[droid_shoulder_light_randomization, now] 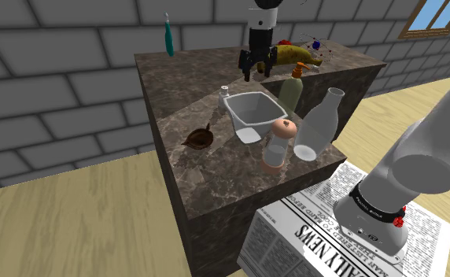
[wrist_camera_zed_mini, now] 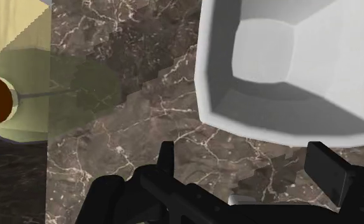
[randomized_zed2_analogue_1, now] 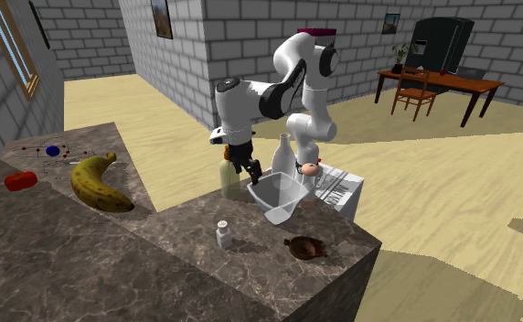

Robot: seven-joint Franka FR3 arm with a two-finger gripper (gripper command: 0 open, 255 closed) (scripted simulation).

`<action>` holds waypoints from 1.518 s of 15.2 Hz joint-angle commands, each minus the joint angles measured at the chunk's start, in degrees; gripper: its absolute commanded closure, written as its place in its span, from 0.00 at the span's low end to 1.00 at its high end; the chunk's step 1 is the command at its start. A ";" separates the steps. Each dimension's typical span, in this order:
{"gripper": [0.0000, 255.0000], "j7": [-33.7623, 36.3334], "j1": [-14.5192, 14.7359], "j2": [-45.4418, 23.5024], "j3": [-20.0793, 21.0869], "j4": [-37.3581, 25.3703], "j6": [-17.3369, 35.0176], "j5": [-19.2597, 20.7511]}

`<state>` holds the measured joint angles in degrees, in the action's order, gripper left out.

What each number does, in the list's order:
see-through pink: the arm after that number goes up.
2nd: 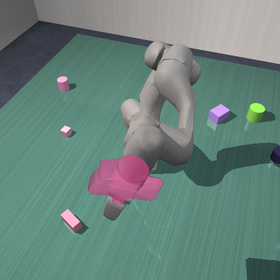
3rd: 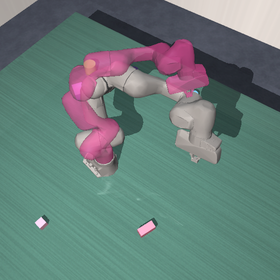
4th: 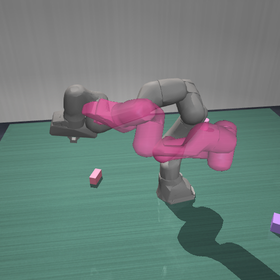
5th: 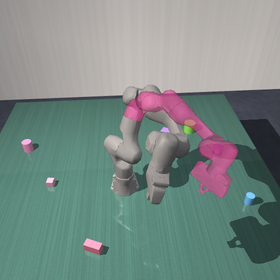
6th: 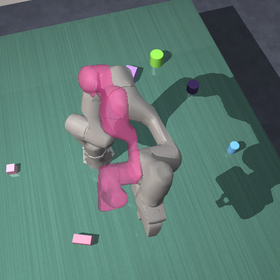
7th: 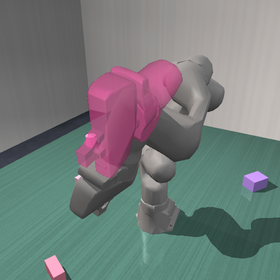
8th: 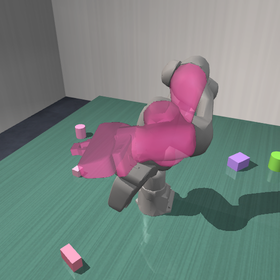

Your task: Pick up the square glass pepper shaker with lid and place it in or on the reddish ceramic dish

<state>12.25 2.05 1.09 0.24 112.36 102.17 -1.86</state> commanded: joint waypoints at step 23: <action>0.00 4.52 0.38 -37.92 -0.02 -34.95 -0.13 -1.23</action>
<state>16.78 2.42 -36.86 0.22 77.06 101.68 -3.09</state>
